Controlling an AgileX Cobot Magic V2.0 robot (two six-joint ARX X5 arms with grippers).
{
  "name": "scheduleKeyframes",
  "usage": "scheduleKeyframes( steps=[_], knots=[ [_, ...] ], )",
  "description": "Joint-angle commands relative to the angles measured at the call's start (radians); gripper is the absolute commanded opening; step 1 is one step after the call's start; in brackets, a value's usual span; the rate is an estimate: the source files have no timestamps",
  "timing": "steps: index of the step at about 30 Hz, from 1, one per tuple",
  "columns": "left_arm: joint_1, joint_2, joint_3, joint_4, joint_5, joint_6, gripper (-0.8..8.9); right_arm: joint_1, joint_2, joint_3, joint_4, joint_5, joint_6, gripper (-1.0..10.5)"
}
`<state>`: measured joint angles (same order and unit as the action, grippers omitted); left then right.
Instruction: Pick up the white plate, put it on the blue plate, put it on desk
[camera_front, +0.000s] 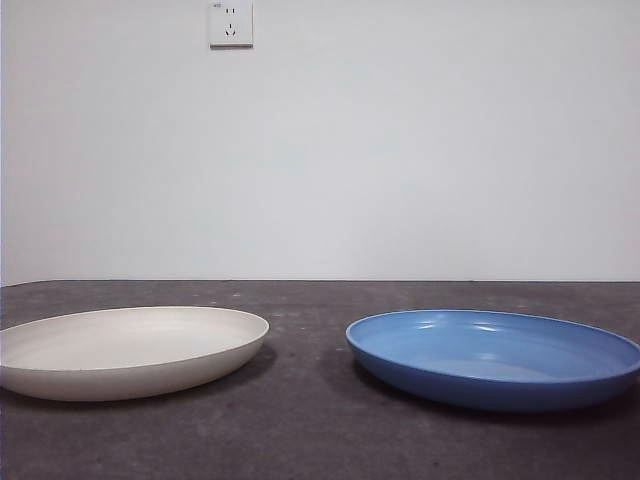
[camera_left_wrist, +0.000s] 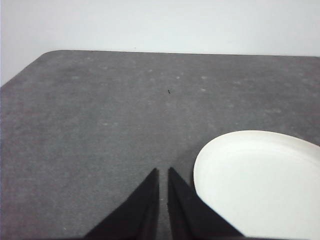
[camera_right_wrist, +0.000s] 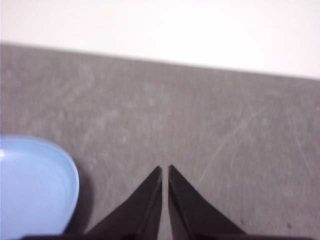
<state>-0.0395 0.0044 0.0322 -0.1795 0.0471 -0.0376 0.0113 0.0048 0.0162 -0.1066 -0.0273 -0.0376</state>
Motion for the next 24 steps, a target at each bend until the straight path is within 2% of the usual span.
scheduleKeyframes(
  steps=[1, 4, 8, 11, 14, 19, 24],
  knots=[
    [0.002, -0.001, -0.02, -0.006, -0.003, -0.052, 0.16, -0.001, -0.001, -0.005, 0.002, -0.008, 0.112, 0.2],
    [-0.001, 0.0, -0.001, -0.006, -0.003, -0.066, 0.16, -0.001, -0.001, -0.003, -0.003, -0.037, 0.195, 0.1],
    [-0.002, 0.008, 0.057, 0.002, -0.012, -0.136, 0.16, 0.0, 0.0, 0.034, -0.002, -0.035, 0.325, 0.1],
    [-0.002, 0.038, 0.097, 0.035, -0.016, -0.188, 0.16, 0.0, 0.007, 0.089, -0.003, -0.025, 0.376, 0.1],
    [-0.002, 0.097, 0.146, 0.068, -0.016, -0.196, 0.16, 0.0, 0.044, 0.158, -0.034, -0.025, 0.42, 0.1],
    [-0.007, 0.23, 0.293, 0.044, 0.002, -0.21, 0.16, 0.0, 0.142, 0.296, -0.124, -0.031, 0.424, 0.1],
    [-0.023, 0.37, 0.476, -0.042, 0.043, -0.18, 0.16, 0.0, 0.254, 0.434, -0.201, -0.102, 0.413, 0.1]
  ],
)
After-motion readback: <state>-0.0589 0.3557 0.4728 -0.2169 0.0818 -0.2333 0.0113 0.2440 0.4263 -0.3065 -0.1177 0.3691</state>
